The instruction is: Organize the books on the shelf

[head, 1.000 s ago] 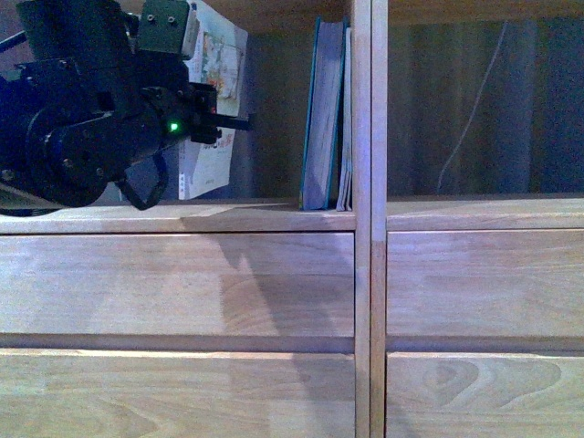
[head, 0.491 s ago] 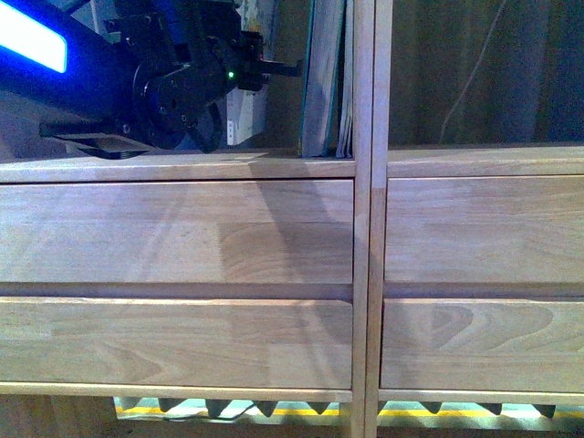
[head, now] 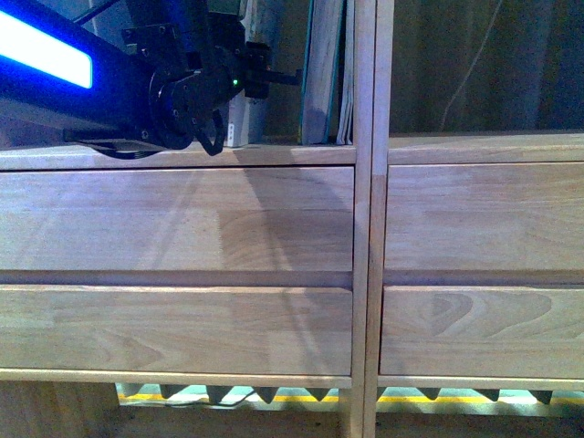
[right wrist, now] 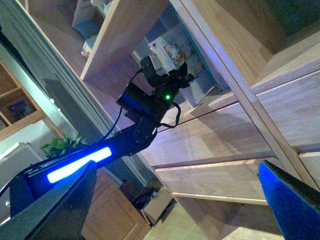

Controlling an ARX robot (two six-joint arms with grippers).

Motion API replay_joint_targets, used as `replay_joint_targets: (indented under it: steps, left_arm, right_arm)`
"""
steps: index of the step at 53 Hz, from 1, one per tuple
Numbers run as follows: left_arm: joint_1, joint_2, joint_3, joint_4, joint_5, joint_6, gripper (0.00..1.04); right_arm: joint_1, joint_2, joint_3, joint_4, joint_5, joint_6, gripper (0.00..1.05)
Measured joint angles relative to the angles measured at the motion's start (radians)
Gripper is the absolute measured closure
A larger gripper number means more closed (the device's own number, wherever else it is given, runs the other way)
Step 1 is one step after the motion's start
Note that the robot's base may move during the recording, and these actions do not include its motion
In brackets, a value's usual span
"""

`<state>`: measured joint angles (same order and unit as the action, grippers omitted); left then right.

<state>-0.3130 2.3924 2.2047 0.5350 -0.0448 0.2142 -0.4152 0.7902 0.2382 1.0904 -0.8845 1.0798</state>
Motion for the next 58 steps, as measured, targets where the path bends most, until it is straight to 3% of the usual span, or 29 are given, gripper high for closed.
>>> replay_joint_targets:
  steps: [12, 21, 43, 48, 58]
  left_arm:
    - [-0.009, -0.011, -0.034, 0.029, 0.018, -0.008, 0.39]
    - [-0.014, -0.089, -0.200, 0.096, 0.053, -0.052, 0.06]
    - [-0.011, -0.417, -0.687, 0.200, 0.111, -0.134, 0.07]
    - [-0.003, -0.534, -0.863, 0.220, 0.108, -0.158, 0.07]
    - [0.037, -0.786, -1.175, 0.259, 0.101, -0.161, 0.07]
  right_arm:
    - [0.012, -0.004, -0.001, 0.008, -0.001, 0.000, 0.07]
    - [0.048, -0.023, -0.003, -0.031, 0.018, -0.007, 0.07]
    - [0.097, -0.050, -0.006, -0.052, 0.040, -0.034, 0.07]
    - [0.106, -0.064, -0.006, -0.128, 0.097, -0.106, 0.07]
    - [0.124, -0.087, 0.011, -0.316, 0.343, -0.414, 0.07]
